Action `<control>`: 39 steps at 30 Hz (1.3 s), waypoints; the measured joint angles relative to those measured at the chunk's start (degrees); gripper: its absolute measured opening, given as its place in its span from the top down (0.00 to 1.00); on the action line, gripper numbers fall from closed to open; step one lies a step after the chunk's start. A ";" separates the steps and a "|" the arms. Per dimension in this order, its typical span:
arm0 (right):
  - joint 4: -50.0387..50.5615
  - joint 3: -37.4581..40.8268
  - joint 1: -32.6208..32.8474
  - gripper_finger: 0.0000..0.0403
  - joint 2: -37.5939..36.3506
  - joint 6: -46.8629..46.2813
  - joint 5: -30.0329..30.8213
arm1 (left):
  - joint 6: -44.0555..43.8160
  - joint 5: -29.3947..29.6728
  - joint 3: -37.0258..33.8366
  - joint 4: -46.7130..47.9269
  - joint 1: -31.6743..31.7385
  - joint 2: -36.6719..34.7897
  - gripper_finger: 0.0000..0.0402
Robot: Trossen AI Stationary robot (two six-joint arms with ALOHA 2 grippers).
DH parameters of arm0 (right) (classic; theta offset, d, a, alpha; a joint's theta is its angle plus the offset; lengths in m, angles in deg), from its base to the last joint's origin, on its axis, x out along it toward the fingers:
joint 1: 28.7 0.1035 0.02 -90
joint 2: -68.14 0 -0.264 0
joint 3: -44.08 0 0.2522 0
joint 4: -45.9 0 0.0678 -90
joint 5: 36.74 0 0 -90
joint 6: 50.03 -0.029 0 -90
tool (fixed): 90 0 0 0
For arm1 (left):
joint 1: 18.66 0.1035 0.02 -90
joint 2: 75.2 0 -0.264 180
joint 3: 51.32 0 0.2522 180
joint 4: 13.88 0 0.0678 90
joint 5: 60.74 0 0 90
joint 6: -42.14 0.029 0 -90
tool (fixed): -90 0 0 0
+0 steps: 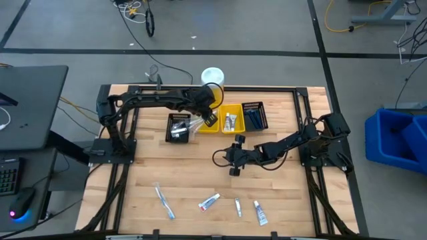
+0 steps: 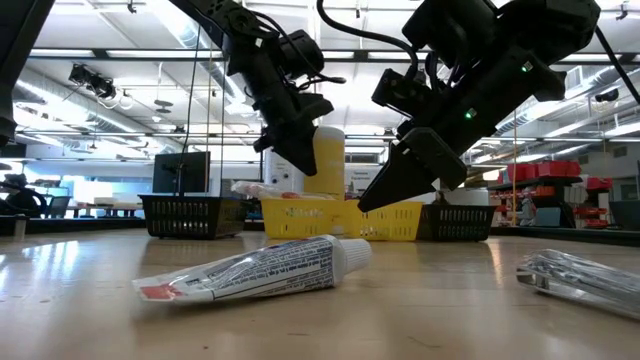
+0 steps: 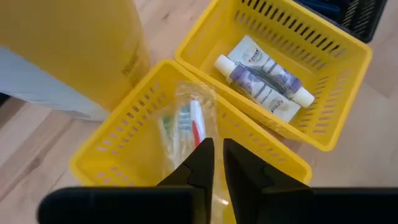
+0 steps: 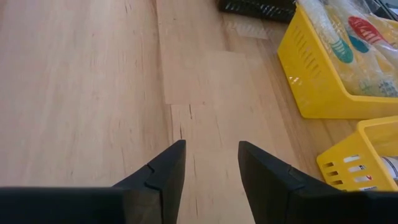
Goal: Pick & Place Travel size toiletries
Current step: Put the red toothbrush into the left yellow bin
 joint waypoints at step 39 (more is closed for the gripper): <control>0.08 0.00 -0.28 0.63 0.00 0.00 -0.02 | 4.94 3.71 -8.74 -9.74 -0.28 -3.18 0.96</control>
